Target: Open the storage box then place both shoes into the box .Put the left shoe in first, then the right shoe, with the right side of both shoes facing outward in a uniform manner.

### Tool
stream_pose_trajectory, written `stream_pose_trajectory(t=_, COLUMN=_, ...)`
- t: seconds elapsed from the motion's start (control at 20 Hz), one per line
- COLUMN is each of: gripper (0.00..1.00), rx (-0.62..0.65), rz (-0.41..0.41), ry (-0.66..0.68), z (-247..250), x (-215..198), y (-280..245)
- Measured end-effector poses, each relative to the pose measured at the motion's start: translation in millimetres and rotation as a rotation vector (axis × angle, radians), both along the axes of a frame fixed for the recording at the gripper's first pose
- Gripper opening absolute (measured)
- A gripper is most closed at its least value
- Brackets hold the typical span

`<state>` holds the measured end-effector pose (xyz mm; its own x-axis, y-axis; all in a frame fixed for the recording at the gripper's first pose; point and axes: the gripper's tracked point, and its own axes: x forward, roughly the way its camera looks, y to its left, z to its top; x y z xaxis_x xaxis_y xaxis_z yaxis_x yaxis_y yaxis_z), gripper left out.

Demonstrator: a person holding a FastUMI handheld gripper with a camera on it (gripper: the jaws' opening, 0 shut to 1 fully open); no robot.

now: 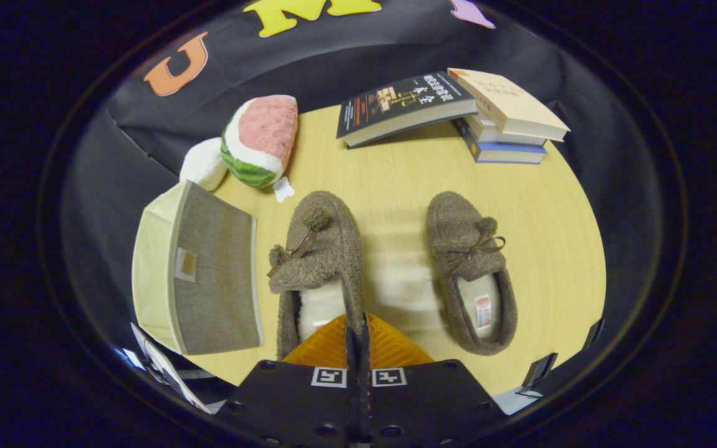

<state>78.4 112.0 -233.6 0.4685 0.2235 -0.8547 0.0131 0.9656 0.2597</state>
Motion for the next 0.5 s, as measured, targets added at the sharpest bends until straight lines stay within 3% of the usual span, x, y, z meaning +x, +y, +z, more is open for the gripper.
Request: stream_pose_trajectory(t=0.5, gripper=0.0, rx=0.071, rz=0.078, ry=-0.158, z=124.3, x=-26.0, y=82.8)
